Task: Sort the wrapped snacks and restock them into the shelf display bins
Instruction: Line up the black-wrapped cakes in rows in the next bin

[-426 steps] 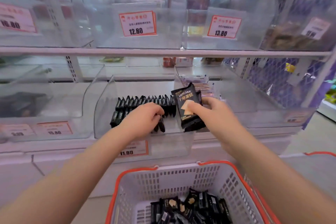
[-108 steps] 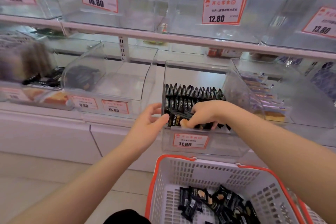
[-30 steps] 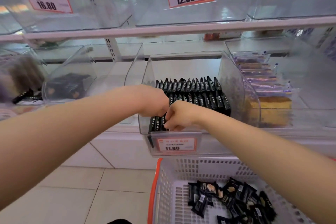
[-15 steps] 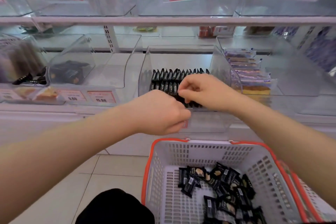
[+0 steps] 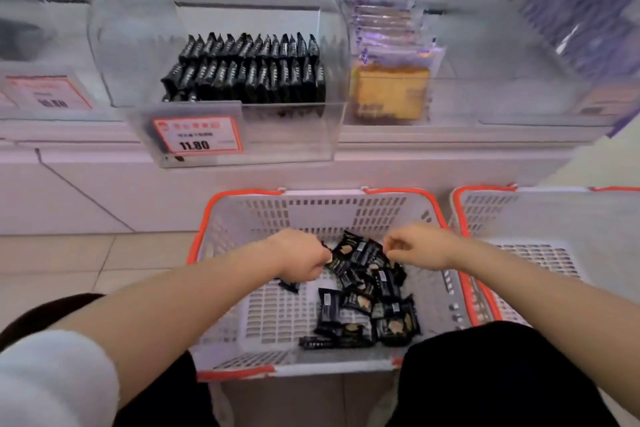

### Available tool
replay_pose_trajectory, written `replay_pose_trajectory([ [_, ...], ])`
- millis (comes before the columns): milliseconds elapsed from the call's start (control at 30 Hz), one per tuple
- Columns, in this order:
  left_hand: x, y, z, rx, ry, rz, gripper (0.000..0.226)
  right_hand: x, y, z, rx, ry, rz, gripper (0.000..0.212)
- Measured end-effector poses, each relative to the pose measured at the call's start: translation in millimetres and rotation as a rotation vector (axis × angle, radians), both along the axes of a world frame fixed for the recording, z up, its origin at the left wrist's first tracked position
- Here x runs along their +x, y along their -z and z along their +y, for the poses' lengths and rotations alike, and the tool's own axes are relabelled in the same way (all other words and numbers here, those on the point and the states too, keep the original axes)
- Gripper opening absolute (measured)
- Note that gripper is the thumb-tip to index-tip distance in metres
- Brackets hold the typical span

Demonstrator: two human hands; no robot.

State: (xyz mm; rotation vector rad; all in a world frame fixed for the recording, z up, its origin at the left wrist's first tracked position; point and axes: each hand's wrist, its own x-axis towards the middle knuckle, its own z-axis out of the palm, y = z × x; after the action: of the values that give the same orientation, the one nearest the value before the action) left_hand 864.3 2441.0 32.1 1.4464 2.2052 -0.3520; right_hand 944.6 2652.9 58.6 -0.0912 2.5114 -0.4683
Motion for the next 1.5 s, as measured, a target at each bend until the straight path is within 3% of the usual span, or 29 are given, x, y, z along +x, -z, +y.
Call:
replay_pose_trajectory([
  [200, 25, 84, 33, -0.088, -0.204, -0.276, 0.025, 36, 84, 52, 0.1, -0.044, -0.183, 0.019],
  [367, 44, 142, 42, -0.16, -0.345, -0.358, 0.023, 41, 153, 50, 0.187, -0.075, -0.2, 0.023],
  [667, 67, 211, 30, -0.144, -0.842, -0.313, 0.045, 12, 248, 25, 0.185, 0.424, -0.203, 0.04],
  [867, 73, 239, 35, -0.016, -1.15, -0.32, 0.056, 18, 279, 11, 0.225, 0.488, -0.064, 0.044],
  [1033, 77, 255, 53, 0.053, -1.252, -0.283, 0.067, 9, 257, 17, -0.337, 0.96, -0.039, 0.048],
  [1167, 74, 263, 64, 0.002, -1.262, -0.242, 0.07, 9, 231, 13, -1.055, 1.439, -0.391, 0.017],
  [1233, 72, 265, 65, -0.016, -1.259, -0.236, 0.066, 15, 226, 11, -1.362, 1.55, -0.47, 0.022],
  [1367, 64, 267, 58, 0.069, -1.286, -0.298, 0.05, 20, 224, 10, -1.584, 1.643, -0.45, 0.032],
  [1500, 52, 248, 46, 0.345, -1.532, -0.531, 0.034, 16, 226, 12, -1.551, 1.537, -0.411, 0.03],
])
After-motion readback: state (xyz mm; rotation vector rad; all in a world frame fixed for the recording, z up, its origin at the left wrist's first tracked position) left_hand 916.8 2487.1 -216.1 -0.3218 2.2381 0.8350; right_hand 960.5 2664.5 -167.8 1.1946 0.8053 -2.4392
